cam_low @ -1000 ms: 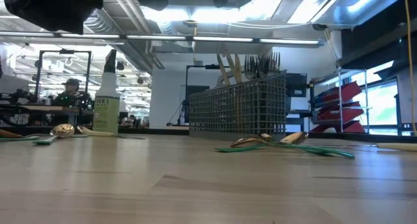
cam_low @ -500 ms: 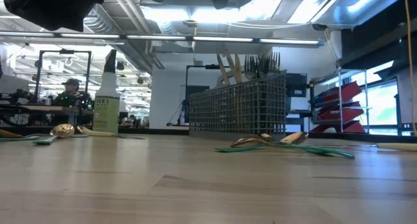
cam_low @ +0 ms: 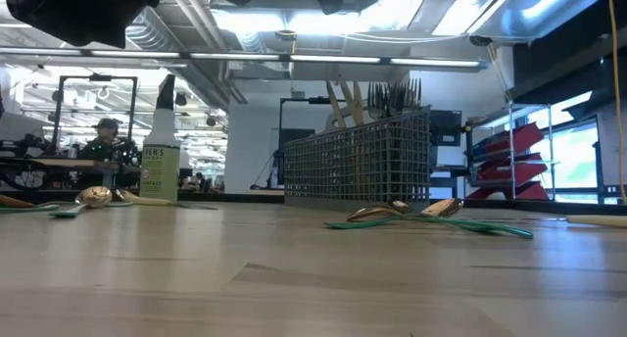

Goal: Sort silverware
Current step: Put the yellow table knife into the gray silverware organizer

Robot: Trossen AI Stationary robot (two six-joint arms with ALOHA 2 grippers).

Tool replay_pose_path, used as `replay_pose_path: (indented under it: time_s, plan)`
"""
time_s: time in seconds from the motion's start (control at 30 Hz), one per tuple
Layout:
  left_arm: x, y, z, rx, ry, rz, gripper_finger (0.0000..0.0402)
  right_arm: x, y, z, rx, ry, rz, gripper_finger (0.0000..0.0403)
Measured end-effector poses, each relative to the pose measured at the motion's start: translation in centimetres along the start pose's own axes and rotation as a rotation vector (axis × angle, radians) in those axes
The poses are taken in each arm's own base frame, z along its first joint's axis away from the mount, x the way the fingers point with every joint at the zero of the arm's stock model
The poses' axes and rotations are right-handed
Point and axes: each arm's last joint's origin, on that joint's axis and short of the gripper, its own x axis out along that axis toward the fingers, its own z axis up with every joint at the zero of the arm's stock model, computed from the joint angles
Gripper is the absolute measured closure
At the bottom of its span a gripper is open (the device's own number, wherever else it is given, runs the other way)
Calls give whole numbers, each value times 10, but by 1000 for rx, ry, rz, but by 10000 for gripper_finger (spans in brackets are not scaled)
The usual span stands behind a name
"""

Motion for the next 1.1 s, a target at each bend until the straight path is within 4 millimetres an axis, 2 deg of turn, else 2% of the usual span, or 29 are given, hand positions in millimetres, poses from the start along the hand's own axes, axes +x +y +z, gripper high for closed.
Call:
replay_pose_path:
  time_s: [0.13,0.23,0.5,0.7,0.87,1.0,1.1]
  plan:
    - [0,0,0,10,0,-5,387,0,1,0,-3,1,13,352]
    - [0,0,0,10,0,-7,387,0,1,0,-13,1,19,329]
    - [-1,2,-2,-15,14,25,388,-2,-2,-2,-44,8,-102,207]
    - [-10,16,6,-19,5,98,386,-17,1,-7,-29,109,-201,139]
    - [-20,25,10,24,81,147,390,-35,17,-2,-59,69,-281,128]
    - [-30,34,13,58,130,221,390,-49,15,-8,-58,101,-490,128]
    - [-38,41,16,105,153,274,390,-61,12,-22,-35,156,-667,128]
